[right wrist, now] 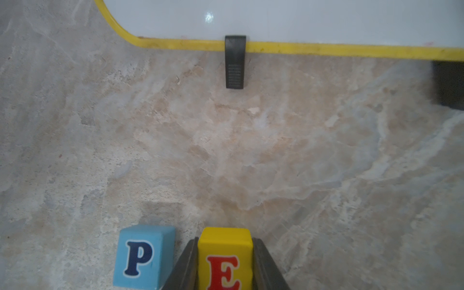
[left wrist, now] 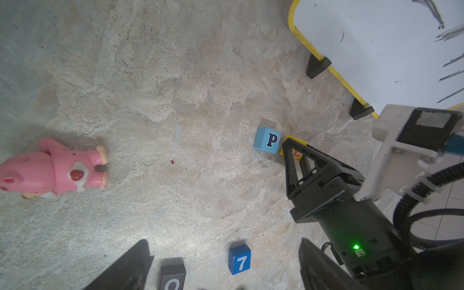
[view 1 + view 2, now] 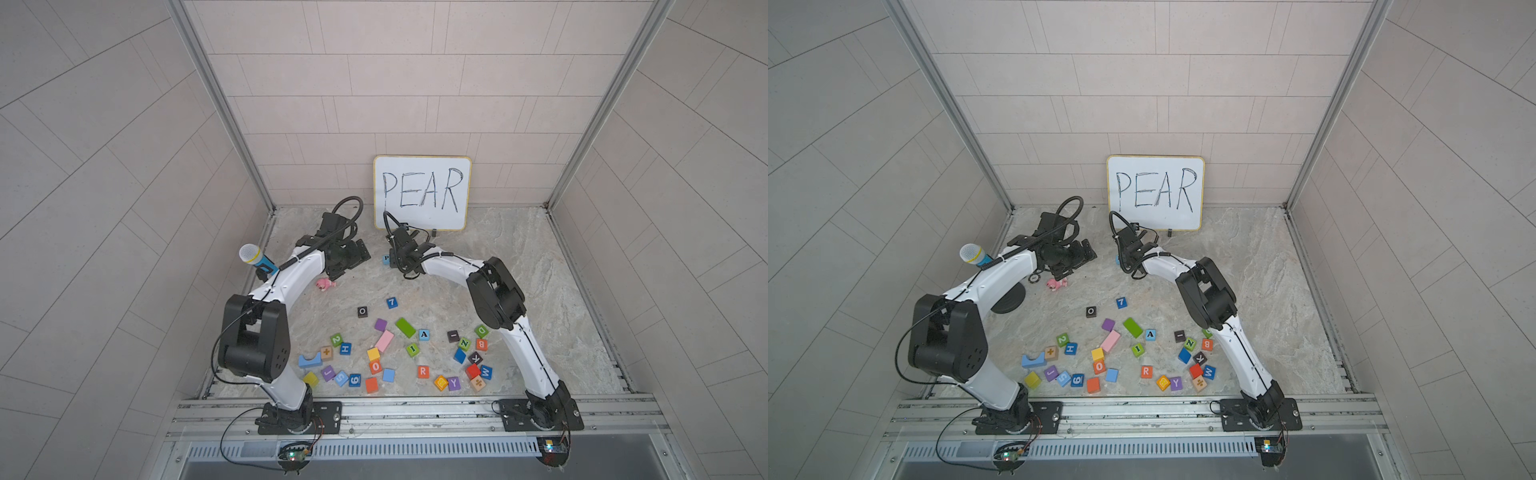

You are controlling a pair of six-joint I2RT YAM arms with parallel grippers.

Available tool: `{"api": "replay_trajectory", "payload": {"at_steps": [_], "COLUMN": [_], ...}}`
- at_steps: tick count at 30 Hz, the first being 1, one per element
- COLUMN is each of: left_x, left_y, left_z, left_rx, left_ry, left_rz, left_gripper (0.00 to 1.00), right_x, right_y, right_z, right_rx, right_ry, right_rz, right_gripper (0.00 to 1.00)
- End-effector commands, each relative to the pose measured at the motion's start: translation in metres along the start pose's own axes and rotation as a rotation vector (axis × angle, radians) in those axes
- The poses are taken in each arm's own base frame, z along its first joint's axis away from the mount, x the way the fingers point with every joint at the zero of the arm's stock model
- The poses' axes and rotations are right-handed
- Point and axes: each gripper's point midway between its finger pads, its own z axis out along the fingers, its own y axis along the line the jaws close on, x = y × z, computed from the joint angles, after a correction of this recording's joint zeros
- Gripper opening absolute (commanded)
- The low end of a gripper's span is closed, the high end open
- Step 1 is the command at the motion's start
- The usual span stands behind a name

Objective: Spell the uppercase word “pear” with letter blocks
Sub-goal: Place the letter block at the center of the board.

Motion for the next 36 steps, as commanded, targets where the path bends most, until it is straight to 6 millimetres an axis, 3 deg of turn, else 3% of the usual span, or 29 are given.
{"api": "replay_trajectory", "payload": {"at_steps": [1, 16, 36], "left_x": [0.0, 0.0, 0.001], "left_y": [-0.001, -0.001, -0.002], "left_z": [-0.004, -0.005, -0.009], "left_rx": [-0.002, 0.005, 0.017], "left_ry": [-0.008, -0.012, -0.021], "left_rz": [0.014, 0.012, 0.013], "left_gripper": [0.96, 0.96, 0.96], "right_x": [0.014, 0.01, -0.003], "right_y": [-0.003, -0.003, 0.005], "right_z": [0.008, -0.001, -0.016], "right_rx": [0.019, 0.016, -0.006], "right_ry": [0.039, 0.028, -0.002], "right_rz": [0.004, 0.011, 0.021], "right_gripper": [0.34, 0.44, 0.41]}}
